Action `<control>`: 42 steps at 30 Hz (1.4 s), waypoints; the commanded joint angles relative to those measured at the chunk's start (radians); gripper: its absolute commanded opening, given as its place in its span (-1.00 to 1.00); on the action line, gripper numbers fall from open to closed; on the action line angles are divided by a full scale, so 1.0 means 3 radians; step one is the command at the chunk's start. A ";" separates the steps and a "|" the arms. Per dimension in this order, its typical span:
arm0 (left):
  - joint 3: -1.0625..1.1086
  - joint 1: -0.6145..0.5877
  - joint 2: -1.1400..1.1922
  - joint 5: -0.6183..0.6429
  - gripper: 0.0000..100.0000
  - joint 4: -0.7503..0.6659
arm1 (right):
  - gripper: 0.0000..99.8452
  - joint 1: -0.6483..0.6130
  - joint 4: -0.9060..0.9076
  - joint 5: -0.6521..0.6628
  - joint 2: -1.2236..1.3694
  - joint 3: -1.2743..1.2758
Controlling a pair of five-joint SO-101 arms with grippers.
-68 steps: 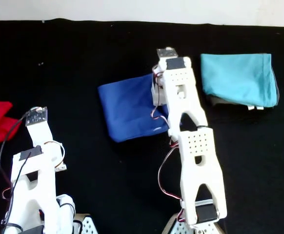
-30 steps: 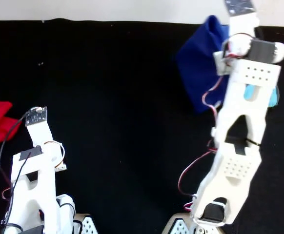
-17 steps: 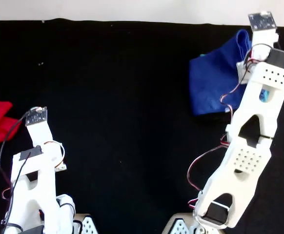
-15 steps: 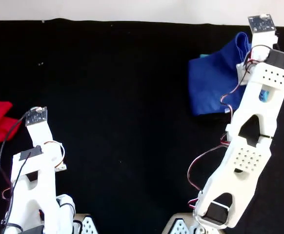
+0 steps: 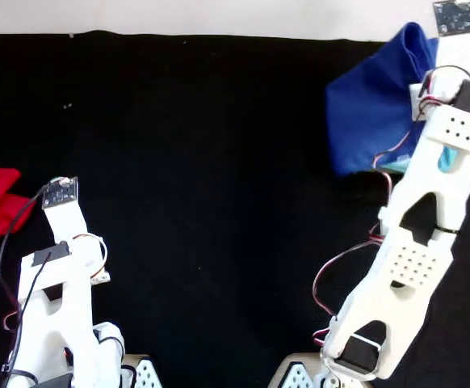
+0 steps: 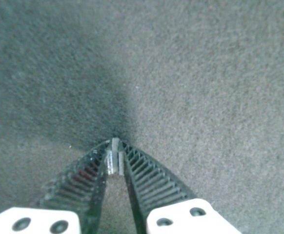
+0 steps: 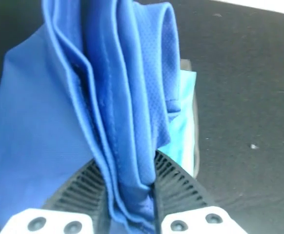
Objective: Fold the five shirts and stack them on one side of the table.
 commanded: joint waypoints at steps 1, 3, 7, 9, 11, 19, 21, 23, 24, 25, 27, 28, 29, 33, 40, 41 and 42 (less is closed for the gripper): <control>0.0003 -0.0023 0.0028 -0.0015 -0.98 -0.0072 | -0.98 0.0187 -0.0366 0.0061 0.0038 0.0105; 0.0003 -0.0023 0.0028 -0.0015 -0.98 -0.0072 | -0.98 0.0263 -0.0565 0.0205 0.0156 0.0233; 0.0003 -0.0023 0.0028 -0.0015 -0.98 -0.0072 | -0.99 0.0366 -0.0846 0.0297 0.0473 0.0304; 0.0003 -0.0023 0.0028 -0.0015 -0.98 -0.0072 | -0.99 0.0386 -0.0990 0.0297 0.0627 0.0304; 0.0003 -0.0023 0.0028 -0.0015 -0.98 -0.0072 | -0.99 0.0401 -0.1153 0.0297 0.0734 0.0304; 0.0003 -0.0023 0.0028 -0.0015 -0.98 -0.0072 | -0.98 0.0366 -0.1128 0.0297 0.0811 0.0304; 0.0003 -0.0023 0.0028 -0.0015 -0.98 -0.0072 | -0.89 0.0366 -0.1051 0.0286 0.0800 0.0304; 0.0003 -0.0023 0.0028 -0.0015 -0.98 -0.0072 | -0.74 0.0366 -0.0933 0.0281 0.0790 0.0289; 0.0003 -0.0023 0.0028 -0.0015 -0.98 -0.0072 | -0.65 0.0366 -0.0857 0.0281 0.0780 0.0228; 0.0003 -0.0023 0.0028 -0.0015 -0.98 -0.0072 | -0.59 0.0366 -0.0760 0.0276 0.0765 0.0141; 0.0003 -0.0023 0.0028 -0.0015 -0.98 -0.0072 | -0.50 0.0366 -0.0570 0.0276 0.0713 -0.0028; 0.0003 -0.0023 0.0028 -0.0015 -0.98 -0.0072 | -0.50 0.0366 -0.0483 0.0276 0.0693 -0.0141; 0.0003 -0.0023 0.0028 -0.0015 -0.98 -0.0072 | -0.49 0.0361 -0.0412 0.0276 0.0683 -0.0269; 0.0003 -0.0023 0.0028 -0.0015 -0.98 -0.0072 | -0.49 0.0330 -0.0330 0.0271 0.0673 -0.0667; 0.0003 -0.0023 0.0028 -0.0015 -0.98 -0.0072 | -0.81 0.0095 -0.0586 -0.0087 0.0698 -0.0713; 0.0003 -0.0023 0.0028 -0.0015 -0.98 -0.0072 | -0.94 0.0059 -0.0724 -0.0087 0.0744 -0.0647; 0.0003 -0.0023 0.0028 -0.0015 -0.98 -0.0072 | -1.00 0.0038 -0.0908 -0.0087 0.0816 -0.0586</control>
